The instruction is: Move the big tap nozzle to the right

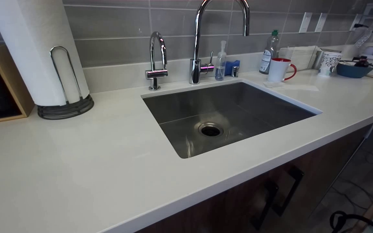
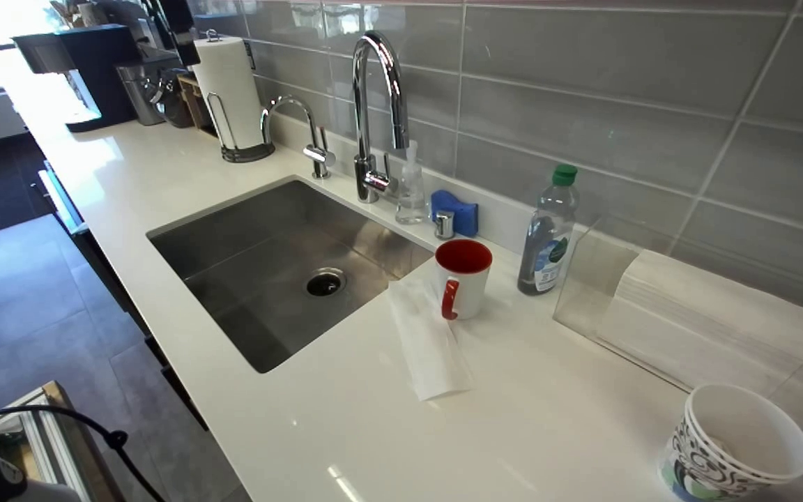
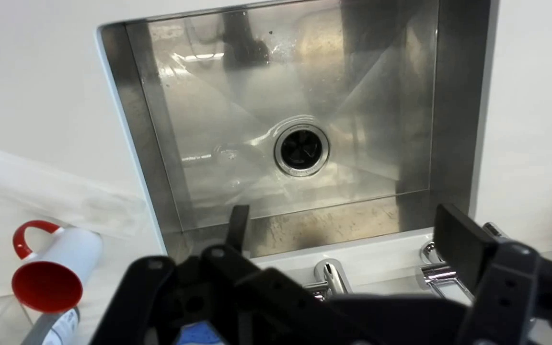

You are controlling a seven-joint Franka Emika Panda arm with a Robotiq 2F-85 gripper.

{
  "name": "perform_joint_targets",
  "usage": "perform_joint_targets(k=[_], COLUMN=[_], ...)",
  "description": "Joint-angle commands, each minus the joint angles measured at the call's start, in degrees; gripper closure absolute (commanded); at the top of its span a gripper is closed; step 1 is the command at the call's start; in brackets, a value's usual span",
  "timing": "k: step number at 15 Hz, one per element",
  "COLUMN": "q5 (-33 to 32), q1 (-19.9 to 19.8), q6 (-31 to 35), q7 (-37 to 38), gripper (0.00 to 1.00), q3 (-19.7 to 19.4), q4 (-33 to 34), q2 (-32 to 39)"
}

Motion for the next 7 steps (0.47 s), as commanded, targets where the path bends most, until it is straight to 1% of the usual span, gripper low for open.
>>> perform_joint_targets(k=[1,3,7], q5=[0.3,0.3,0.3], q1=[-0.9,-0.9,-0.8], q6=[0.0,0.2,0.2], q7=[-1.5,-3.0,-3.5], gripper=[0.0,0.0,0.0], q3=[0.6,0.5,0.5], q4=[0.2,0.2,0.0], q2=[-0.9,-2.2,-2.4])
